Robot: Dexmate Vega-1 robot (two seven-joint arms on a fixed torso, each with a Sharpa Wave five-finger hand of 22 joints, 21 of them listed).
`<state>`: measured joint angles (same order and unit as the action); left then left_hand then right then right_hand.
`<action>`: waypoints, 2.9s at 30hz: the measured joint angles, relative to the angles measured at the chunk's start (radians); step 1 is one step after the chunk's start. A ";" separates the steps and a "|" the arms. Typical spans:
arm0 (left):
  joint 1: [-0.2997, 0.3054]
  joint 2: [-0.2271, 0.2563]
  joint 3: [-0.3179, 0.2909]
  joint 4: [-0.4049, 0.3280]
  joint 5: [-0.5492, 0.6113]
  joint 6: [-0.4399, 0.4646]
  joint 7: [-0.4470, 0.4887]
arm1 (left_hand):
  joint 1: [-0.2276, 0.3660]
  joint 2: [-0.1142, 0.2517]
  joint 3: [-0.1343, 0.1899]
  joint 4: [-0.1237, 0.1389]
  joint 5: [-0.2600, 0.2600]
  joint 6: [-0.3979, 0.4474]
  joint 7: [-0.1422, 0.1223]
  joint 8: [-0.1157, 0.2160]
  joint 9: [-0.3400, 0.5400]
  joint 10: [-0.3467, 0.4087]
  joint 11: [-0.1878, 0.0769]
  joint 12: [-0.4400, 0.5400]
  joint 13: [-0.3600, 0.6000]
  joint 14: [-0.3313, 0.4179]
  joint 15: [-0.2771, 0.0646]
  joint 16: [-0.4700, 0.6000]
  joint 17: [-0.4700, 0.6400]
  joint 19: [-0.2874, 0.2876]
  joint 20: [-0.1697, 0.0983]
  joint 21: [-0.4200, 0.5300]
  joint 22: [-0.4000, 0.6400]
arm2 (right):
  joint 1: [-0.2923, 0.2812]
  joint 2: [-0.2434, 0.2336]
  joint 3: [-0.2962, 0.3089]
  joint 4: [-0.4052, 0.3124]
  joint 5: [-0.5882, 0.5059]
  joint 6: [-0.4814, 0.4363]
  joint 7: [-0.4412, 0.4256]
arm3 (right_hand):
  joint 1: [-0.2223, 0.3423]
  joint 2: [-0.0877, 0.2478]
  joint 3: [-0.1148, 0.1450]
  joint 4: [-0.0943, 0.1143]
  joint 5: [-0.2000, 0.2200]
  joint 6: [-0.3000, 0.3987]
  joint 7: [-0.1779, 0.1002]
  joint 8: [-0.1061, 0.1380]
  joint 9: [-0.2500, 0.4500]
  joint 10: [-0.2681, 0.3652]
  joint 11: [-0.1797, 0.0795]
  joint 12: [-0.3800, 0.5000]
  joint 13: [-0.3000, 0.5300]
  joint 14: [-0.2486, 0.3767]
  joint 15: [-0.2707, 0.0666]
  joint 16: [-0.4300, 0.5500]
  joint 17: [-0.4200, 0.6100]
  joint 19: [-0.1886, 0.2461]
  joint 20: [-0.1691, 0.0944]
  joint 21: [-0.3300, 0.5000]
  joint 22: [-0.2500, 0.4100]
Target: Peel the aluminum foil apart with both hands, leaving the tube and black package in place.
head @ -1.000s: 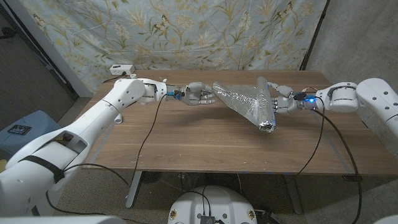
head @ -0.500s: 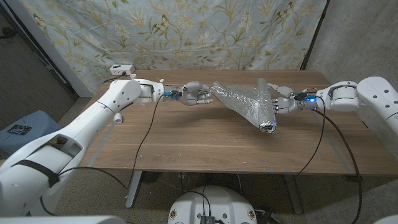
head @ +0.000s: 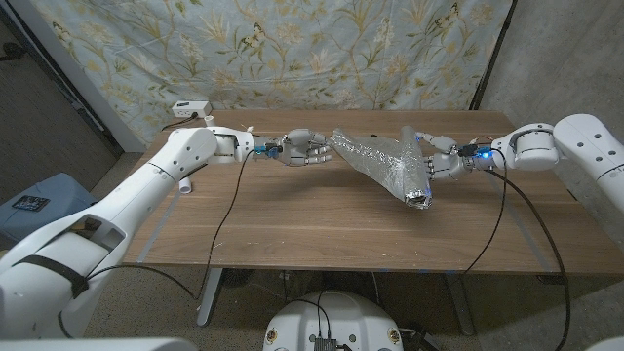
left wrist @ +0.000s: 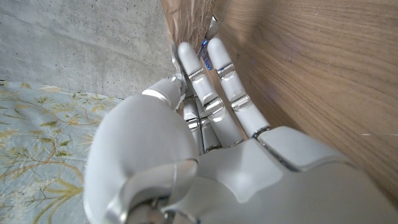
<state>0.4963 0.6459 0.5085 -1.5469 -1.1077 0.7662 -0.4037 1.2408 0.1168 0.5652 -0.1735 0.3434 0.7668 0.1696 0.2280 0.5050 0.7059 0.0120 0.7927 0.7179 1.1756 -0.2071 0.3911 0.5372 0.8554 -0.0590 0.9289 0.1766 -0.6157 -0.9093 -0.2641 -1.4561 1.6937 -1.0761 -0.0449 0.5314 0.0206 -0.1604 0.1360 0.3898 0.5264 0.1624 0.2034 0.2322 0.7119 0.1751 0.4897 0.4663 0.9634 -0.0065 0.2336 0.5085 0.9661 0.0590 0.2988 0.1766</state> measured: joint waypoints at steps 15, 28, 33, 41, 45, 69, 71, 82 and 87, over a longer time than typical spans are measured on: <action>-0.010 -0.010 0.006 0.023 -0.003 -0.003 -0.010 | 0.000 0.000 0.000 0.000 0.000 0.002 -0.002 0.000 0.005 -0.002 -0.002 0.000 0.000 0.000 0.000 -0.008 0.000 0.000 0.000 0.008 0.000 | 0.025 0.017 -0.008 0.021 -0.036 -0.016 0.024 | -0.084 -0.017 -0.051 0.025 0.008 -0.004 0.003 0.000 0.000 -0.029 0.032 -0.014 0.005 -0.013 0.023 0.002 0.005 0.005 0.005 -0.014 0.000; -0.013 -0.018 0.008 0.034 -0.008 0.002 -0.011 | 0.000 0.000 -0.003 0.003 0.000 0.001 -0.002 -0.006 0.005 -0.002 -0.002 0.000 0.000 0.000 0.000 -0.008 0.003 -0.002 0.002 0.014 0.000 | 0.043 0.028 -0.008 0.043 -0.041 -0.046 0.028 | -0.117 -0.014 -0.071 0.028 0.018 -0.020 -0.002 0.000 0.000 -0.032 0.036 -0.015 0.010 -0.008 0.018 0.002 0.005 0.024 0.005 -0.017 0.000; -0.013 -0.021 0.007 0.038 -0.012 0.005 -0.010 | 0.000 0.000 -0.003 0.003 0.000 0.001 -0.002 -0.006 0.005 -0.001 -0.002 0.000 0.000 0.006 -0.005 -0.008 0.003 -0.002 0.002 0.016 0.000 | 0.061 0.034 -0.016 0.062 -0.041 -0.071 0.026 | -0.121 -0.009 -0.076 0.032 0.021 -0.021 -0.004 0.000 0.000 -0.032 0.036 -0.014 0.011 -0.005 0.016 0.002 0.008 0.030 0.005 -0.017 0.000; -0.013 -0.022 0.002 0.041 -0.017 0.008 -0.005 | 0.000 0.000 -0.003 0.003 0.000 0.002 -0.002 -0.011 0.008 -0.001 -0.002 0.000 0.000 0.006 -0.005 -0.008 0.008 -0.007 -0.004 0.016 0.000 | 0.083 0.040 -0.025 0.082 -0.048 -0.096 0.031 | -0.125 -0.005 -0.076 0.032 0.025 -0.021 -0.003 0.000 0.000 -0.032 0.035 -0.014 0.011 0.006 0.015 0.002 0.009 0.036 0.000 -0.017 0.000; -0.013 -0.021 0.000 0.043 -0.018 0.011 -0.003 | 0.000 0.000 -0.003 0.003 0.000 0.004 -0.003 -0.012 0.007 0.003 -0.005 0.000 0.001 0.005 -0.005 -0.008 0.005 -0.007 -0.004 0.022 0.000 | 0.092 0.042 -0.026 0.090 -0.055 -0.107 0.035 | -0.131 0.001 -0.080 0.028 0.025 -0.021 -0.003 0.000 0.000 -0.032 0.035 -0.014 0.011 0.006 0.015 0.002 0.008 0.036 0.000 -0.017 0.000; 0.010 0.010 -0.028 0.028 -0.040 0.023 0.005 | 0.000 0.000 -0.003 0.003 -0.008 0.009 -0.002 -0.012 0.009 0.006 -0.005 -0.008 0.003 0.005 -0.005 -0.015 0.008 -0.011 0.000 0.031 0.000 | 0.125 0.060 -0.027 0.122 -0.076 -0.156 0.025 | -0.143 0.013 -0.088 0.026 0.036 -0.021 -0.003 0.000 0.000 -0.028 0.039 -0.014 0.014 0.009 0.012 0.007 0.015 0.043 -0.008 -0.023 0.000; 0.015 0.016 -0.032 0.021 -0.044 0.024 0.009 | 0.000 0.000 -0.003 0.003 -0.008 0.009 -0.002 -0.012 0.009 0.006 -0.005 -0.008 0.003 0.005 -0.005 -0.015 0.008 -0.011 0.000 0.031 0.000 | 0.126 0.061 -0.027 0.124 -0.079 -0.158 0.025 | -0.146 0.016 -0.088 0.026 0.040 -0.021 -0.003 0.000 0.000 -0.028 0.039 -0.014 0.014 0.009 0.012 0.007 0.015 0.046 -0.011 -0.024 0.000; 0.042 0.049 -0.054 -0.020 -0.063 0.030 0.035 | 0.000 0.000 -0.003 0.003 -0.008 0.008 -0.002 -0.017 0.008 0.006 -0.005 -0.010 0.002 0.005 -0.005 -0.015 0.012 -0.011 0.000 0.036 0.000 | 0.126 0.064 -0.026 0.122 -0.084 -0.163 0.028 | -0.146 0.016 -0.088 0.026 0.040 -0.021 -0.003 0.000 0.000 -0.028 0.039 -0.014 0.019 0.015 0.006 0.006 0.015 0.046 -0.011 -0.025 0.000; 0.056 0.062 -0.065 -0.038 -0.075 0.030 0.048 | 0.000 0.000 -0.003 0.003 -0.008 0.008 -0.002 -0.017 0.008 0.006 -0.005 -0.010 0.002 0.005 -0.005 -0.015 0.014 -0.013 -0.002 0.036 0.000 | 0.126 0.066 -0.025 0.121 -0.087 -0.166 0.028 | -0.151 0.021 -0.091 0.028 0.040 -0.021 -0.003 0.000 0.000 -0.028 0.039 -0.014 0.019 0.015 0.006 0.005 0.015 0.047 -0.010 -0.025 0.000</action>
<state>0.5524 0.7079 0.4437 -1.5845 -1.1828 0.7963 -0.3555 1.2407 0.1169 0.5623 -0.1707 0.3357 0.7753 0.1673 0.2106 0.5132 0.7117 0.0069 0.7830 0.7201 1.1809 -0.2122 0.3756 0.5516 0.8424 -0.0610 0.9653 0.1770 -0.4901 -0.8435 -0.2889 -1.3354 1.6069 -1.2417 -0.0170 0.3800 0.0416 -0.2512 0.1642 0.4295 0.5052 0.1589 0.2034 0.2325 0.6835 0.2137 0.4753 0.4849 0.9784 -0.0004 0.2391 0.5232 1.0131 0.0487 0.2738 0.1770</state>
